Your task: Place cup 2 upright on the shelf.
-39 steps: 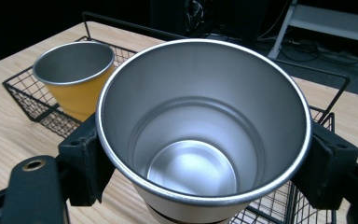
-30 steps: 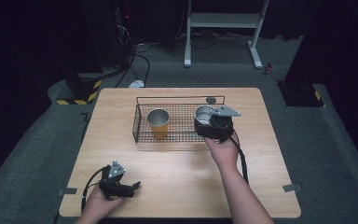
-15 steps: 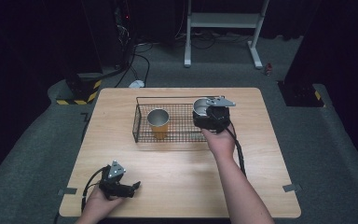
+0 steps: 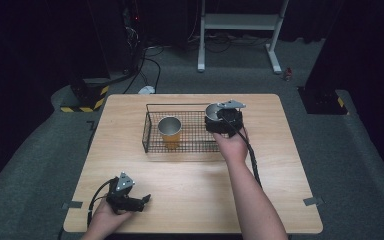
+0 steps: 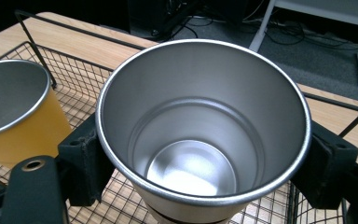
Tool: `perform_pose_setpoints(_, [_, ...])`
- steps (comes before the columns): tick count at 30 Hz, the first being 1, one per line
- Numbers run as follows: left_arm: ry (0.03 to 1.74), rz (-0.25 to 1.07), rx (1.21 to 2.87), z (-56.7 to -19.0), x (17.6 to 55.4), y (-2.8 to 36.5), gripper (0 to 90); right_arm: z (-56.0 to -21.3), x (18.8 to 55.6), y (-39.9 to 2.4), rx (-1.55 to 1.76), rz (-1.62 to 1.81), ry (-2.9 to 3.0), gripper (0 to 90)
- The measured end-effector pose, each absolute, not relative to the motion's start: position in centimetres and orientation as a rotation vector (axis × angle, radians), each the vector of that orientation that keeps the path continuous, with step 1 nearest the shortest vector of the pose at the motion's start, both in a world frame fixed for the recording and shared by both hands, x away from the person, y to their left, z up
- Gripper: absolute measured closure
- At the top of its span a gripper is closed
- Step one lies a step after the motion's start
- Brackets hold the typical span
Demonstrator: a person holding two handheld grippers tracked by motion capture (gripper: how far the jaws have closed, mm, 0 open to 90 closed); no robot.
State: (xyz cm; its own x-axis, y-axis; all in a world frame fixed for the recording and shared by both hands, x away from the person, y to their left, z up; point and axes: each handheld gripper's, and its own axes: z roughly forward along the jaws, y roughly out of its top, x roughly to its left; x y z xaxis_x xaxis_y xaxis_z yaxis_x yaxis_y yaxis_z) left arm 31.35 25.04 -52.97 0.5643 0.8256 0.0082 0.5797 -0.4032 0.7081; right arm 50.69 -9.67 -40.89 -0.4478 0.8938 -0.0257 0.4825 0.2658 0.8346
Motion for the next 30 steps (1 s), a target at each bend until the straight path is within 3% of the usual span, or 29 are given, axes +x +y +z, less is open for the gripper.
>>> perform_pose_setpoints(30, [1.118,0.475,2.135,-53.0,31.4,25.1,2.3,-45.0,52.3,-8.6,1.316,0.977,2.141,18.4])
